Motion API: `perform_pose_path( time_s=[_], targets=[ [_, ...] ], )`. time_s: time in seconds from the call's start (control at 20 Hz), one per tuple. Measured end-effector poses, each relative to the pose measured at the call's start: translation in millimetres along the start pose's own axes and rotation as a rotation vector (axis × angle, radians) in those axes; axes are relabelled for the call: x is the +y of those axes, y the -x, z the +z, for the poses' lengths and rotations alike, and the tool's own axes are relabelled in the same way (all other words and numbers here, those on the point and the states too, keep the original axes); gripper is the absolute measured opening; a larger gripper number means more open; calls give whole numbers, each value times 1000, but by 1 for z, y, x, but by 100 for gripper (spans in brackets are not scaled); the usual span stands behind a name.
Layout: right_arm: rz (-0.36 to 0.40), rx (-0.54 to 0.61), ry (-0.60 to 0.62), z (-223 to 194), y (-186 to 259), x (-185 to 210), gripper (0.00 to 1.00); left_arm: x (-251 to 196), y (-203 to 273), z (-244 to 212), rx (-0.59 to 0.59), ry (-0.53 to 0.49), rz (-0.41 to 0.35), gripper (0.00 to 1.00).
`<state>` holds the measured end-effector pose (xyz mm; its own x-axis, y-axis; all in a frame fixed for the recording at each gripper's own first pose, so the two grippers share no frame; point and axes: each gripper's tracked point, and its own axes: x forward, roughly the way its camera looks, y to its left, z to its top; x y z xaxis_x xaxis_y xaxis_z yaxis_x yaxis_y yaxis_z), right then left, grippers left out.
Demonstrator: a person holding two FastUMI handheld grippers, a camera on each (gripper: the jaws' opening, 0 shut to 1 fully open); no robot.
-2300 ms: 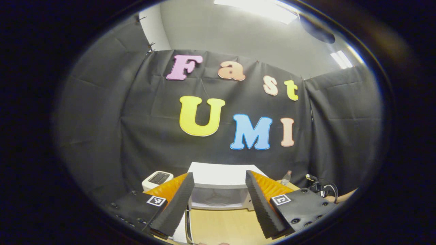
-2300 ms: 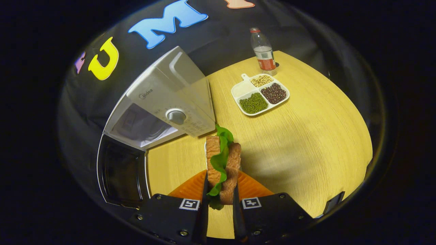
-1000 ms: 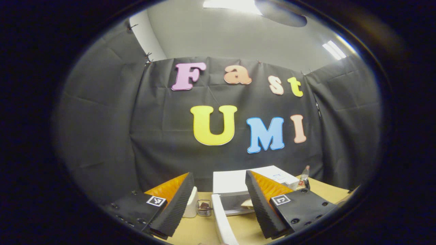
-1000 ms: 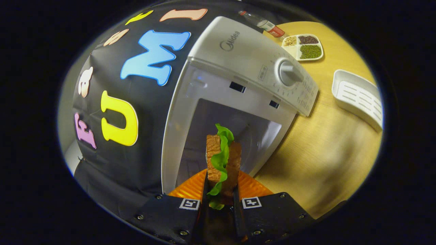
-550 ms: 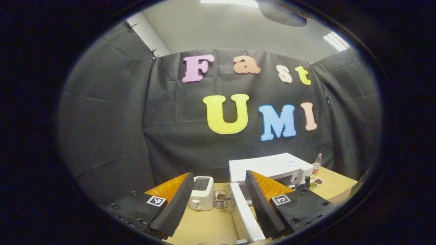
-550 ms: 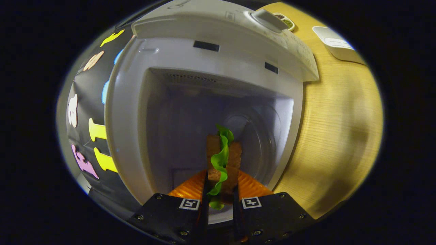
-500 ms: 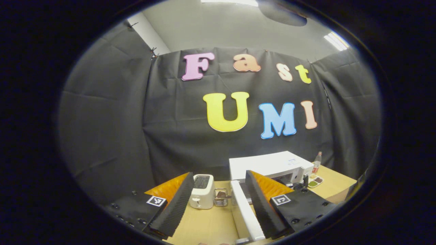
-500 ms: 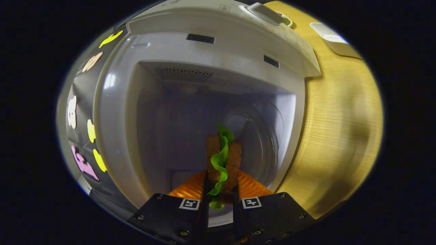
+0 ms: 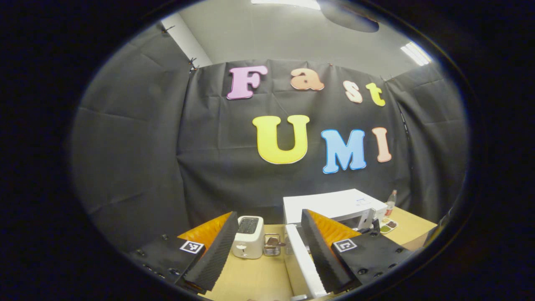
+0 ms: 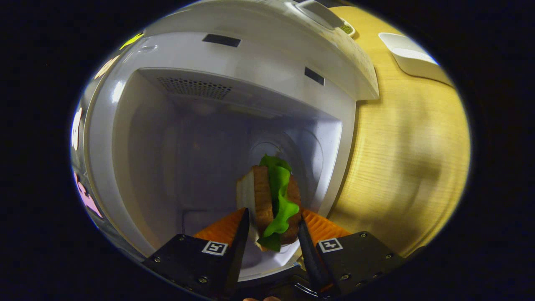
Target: Open the microwave oven with the left hand, put the food in, and close the microwave oven.
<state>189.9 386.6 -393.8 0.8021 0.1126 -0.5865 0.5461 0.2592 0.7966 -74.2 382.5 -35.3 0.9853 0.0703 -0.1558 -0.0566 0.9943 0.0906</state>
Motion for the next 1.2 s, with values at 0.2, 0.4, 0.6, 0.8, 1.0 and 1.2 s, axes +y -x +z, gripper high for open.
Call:
perform_pose_path(
  time_s=[0.2, 0.4, 0.6, 0.8, 1.0, 1.2],
  targets=[
    [-59, -11, 130, 21, 34, -16, 82, -16, -7, -7, 8, 29, -36, 98],
    [-61, -36, 191, 43, 74, -20, 82, -33, -13, -2, -11, 89, -77, 98],
    [-33, -37, 350, 59, 116, -10, 82, -53, -21, -1, -21, 100, -112, 96],
    [4, -49, 532, 79, 160, -2, 82, -75, -23, 3, -31, 106, -145, 96],
    [72, -113, 705, 102, 211, 22, 82, -95, -22, 5, -41, 103, -169, 98],
    [146, -210, 944, 122, 260, 48, 82, -111, -23, 2, -37, 110, -179, 96]
  ],
)
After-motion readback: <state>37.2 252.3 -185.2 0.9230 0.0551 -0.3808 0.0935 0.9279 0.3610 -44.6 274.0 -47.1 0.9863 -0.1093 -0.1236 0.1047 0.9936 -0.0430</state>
